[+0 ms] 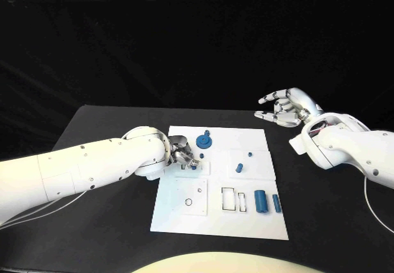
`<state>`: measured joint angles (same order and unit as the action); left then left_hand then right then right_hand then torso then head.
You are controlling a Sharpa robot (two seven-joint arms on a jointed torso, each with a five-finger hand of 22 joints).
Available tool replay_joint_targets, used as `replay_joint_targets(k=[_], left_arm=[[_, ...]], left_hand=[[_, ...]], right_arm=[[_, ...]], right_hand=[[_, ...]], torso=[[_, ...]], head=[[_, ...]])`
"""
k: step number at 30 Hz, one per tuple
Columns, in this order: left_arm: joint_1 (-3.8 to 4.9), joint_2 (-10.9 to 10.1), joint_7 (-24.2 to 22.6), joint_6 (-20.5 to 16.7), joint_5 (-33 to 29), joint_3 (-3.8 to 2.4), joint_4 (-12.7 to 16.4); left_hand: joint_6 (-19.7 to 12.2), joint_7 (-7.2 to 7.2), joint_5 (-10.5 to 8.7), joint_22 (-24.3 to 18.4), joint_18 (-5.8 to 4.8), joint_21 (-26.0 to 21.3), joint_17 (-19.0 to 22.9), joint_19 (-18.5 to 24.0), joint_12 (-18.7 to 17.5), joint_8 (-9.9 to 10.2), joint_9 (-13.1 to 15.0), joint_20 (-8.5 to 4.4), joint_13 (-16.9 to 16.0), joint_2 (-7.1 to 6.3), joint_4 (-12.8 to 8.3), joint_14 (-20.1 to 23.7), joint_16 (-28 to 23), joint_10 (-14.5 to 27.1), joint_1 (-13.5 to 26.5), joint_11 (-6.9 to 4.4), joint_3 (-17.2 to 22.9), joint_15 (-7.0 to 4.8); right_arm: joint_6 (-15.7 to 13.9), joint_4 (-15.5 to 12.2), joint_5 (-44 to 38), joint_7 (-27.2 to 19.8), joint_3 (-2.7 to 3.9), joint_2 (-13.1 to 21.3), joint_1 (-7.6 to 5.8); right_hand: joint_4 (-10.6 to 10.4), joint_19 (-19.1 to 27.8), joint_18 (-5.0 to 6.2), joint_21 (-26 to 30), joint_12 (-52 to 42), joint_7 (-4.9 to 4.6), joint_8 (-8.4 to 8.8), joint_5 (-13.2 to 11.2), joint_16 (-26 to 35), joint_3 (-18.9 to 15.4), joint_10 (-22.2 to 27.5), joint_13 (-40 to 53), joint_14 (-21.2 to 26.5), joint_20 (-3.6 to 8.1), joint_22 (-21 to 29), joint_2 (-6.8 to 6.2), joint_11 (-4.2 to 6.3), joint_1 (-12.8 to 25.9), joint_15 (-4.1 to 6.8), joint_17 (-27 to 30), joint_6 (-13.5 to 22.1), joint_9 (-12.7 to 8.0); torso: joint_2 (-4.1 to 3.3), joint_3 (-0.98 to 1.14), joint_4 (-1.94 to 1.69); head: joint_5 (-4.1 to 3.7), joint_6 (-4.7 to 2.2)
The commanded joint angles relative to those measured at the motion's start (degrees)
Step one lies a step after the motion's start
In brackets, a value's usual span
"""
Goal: Assemble the parts on the task board
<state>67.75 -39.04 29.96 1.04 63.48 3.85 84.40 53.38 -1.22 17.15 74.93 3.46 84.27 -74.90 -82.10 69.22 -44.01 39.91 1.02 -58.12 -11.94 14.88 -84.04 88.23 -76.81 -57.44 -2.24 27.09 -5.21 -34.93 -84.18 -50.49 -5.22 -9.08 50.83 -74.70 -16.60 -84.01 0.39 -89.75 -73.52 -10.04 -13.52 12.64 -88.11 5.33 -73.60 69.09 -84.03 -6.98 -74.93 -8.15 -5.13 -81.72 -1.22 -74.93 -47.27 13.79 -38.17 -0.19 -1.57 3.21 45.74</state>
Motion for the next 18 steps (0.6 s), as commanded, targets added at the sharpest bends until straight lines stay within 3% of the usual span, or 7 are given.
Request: replay_joint_targets(k=[1, 6, 12, 15, 18], left_arm=[[0.01, -0.15, -0.35, -0.25, -0.64, -0.38, 0.48], [0.03, -0.46, -0.34, -0.51, -1.24, -1.27, 0.95], [0.24, -0.83, -0.32, -0.30, -2.11, -2.83, 1.37], [0.64, -1.08, -0.26, 0.22, -3.07, -3.43, 1.35], [1.58, -1.18, -0.17, 1.22, -4.05, -3.92, 0.41]], left_hand=[[0.26, -0.16, -0.41, 0.94, -0.51, 0.05, -11.51, -0.33, 0.28, 0.34, 0.06, -0.06, -0.06, -0.49, 0.16, -5.04, 0.24, -0.35, -0.30, -0.24, -0.66, -0.29], [0.24, -0.17, -0.56, 0.88, -0.50, 0.02, -11.37, -0.30, 0.17, 0.41, 0.09, -0.06, 0.10, -0.54, 0.59, -5.01, 0.18, -0.27, -0.43, -0.23, -1.13, -0.29], [0.07, -0.26, -0.64, 0.86, -0.50, 0.00, -11.25, -0.29, -0.11, 0.54, 0.15, -0.04, 0.46, -0.64, 1.33, -4.98, 0.13, -0.03, -0.56, -0.17, -1.93, -0.26], [-0.23, -0.38, -0.64, 0.86, -0.49, -0.02, -11.01, -0.28, -0.65, 0.68, 0.19, -0.01, 1.19, -0.79, 1.62, -4.91, 0.03, 0.41, -0.61, -0.07, -2.49, -0.20], [-1.15, -0.75, -0.56, 0.02, -0.33, -0.41, -10.52, 0.22, -2.34, 1.06, 0.25, 0.16, 3.51, -0.76, 1.74, -4.78, -0.19, 1.92, -0.78, 0.26, -3.42, 0.04]], right_arm=[[0.33, -0.05, -0.42, -0.66, 0.01, 0.03, 0.03], [0.30, 0.04, -0.41, -0.71, 0.01, -0.01, 0.03], [0.29, 0.26, -0.34, -0.75, 0.01, -0.13, 0.04], [0.29, 0.34, -0.31, -0.76, 0.01, -0.18, 0.05], [0.30, 0.43, -0.29, -0.74, 0.01, -0.19, 0.05]], right_hand=[[-0.04, -5.99, -0.39, -0.25, -0.15, 0.07, -0.20, 0.27, 0.32, 0.17, -0.26, -0.05, -4.70, 0.35, -15.07, 0.00, 0.08, 0.47, 0.53, -9.73, -0.35, -0.09], [-0.05, -5.99, -0.39, -0.25, -0.16, 0.06, -0.19, 0.26, 0.31, 0.15, -0.27, -0.04, -4.71, 0.35, -15.07, -0.02, 0.08, 0.55, 0.53, -9.75, -0.34, -0.09], [-0.07, -5.99, -0.39, -0.25, -0.16, 0.06, -0.18, 0.26, 0.30, 0.12, -0.27, -0.04, -4.72, 0.35, -15.07, -0.03, 0.08, 0.73, 0.52, -9.79, -0.33, -0.10], [-0.07, -5.99, -0.39, -0.25, -0.16, 0.06, -0.18, 0.26, 0.30, 0.12, -0.27, -0.04, -4.72, 0.35, -15.07, -0.03, 0.08, 0.73, 0.52, -9.79, -0.33, -0.10], [-0.07, -5.99, -0.39, -0.25, -0.16, 0.06, -0.18, 0.26, 0.30, 0.12, -0.27, -0.04, -4.72, 0.35, -15.07, -0.03, 0.08, 0.73, 0.52, -9.79, -0.33, -0.10]], torso=[[0.01, 0.03, 0.01], [0.04, 0.03, 0.02], [0.10, 0.05, 0.03], [0.11, 0.06, 0.05], [0.05, 0.06, 0.01]], head=[[-0.04, -0.07], [-0.01, -0.26], [0.02, -0.71], [0.01, -0.87], [-0.03, -1.02]])
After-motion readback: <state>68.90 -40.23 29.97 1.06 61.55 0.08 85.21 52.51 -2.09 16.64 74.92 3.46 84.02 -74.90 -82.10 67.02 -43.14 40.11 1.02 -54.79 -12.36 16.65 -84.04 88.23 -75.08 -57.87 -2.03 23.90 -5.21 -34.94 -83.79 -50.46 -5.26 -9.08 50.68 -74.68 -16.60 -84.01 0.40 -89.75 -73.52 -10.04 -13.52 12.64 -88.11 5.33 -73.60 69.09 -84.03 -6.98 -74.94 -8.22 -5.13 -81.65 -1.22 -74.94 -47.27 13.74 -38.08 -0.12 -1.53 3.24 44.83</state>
